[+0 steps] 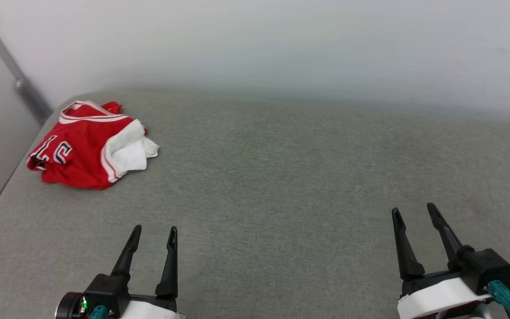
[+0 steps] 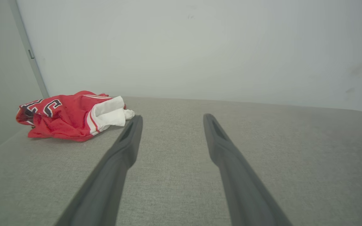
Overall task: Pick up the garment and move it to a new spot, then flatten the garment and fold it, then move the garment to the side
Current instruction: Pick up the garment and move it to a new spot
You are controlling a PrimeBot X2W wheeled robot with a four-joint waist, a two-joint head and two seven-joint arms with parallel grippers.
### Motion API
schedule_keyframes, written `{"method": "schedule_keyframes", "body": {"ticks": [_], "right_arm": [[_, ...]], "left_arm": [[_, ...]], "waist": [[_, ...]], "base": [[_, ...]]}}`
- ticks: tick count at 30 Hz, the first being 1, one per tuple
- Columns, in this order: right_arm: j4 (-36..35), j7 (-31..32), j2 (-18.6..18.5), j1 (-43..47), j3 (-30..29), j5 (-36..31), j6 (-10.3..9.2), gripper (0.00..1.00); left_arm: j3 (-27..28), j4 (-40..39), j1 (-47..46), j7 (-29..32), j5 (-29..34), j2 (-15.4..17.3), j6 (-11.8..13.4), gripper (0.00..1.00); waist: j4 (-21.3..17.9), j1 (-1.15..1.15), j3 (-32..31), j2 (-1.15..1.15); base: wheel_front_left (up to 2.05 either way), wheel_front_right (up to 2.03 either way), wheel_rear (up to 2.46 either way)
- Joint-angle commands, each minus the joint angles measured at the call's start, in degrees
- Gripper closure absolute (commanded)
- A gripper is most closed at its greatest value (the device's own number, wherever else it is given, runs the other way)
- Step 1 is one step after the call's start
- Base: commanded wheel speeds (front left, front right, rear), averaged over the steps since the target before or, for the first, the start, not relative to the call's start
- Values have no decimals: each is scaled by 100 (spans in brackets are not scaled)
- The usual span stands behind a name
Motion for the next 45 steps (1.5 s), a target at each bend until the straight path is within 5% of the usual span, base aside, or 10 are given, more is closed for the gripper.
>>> {"method": "schedule_keyframes", "body": {"ticks": [1, 14, 25, 45], "right_arm": [[8, -12, -3, 50, 11, 32, -2, 0], [81, -12, -4, 143, 128, 161, -3, 0], [77, -12, -3, 201, 224, 262, -2, 0], [38, -12, -3, 0, 221, 93, -3, 0]], "left_arm": [[36, -7, 2, -18, 53, -4, -11, 0], [198, -74, 240, -17, 209, -5, -82, 0], [303, -144, 362, -17, 319, -5, -79, 0], [395, -203, 148, -17, -87, -8, -72, 0]], "waist": [[351, 0, -4, 0], [1516, 0, -243, 0], [1980, 0, -356, 0], [1874, 0, -49, 0]], "base": [[0, 0, 0], [0, 0, 0], [0, 0, 0], [0, 0, 0]]}}
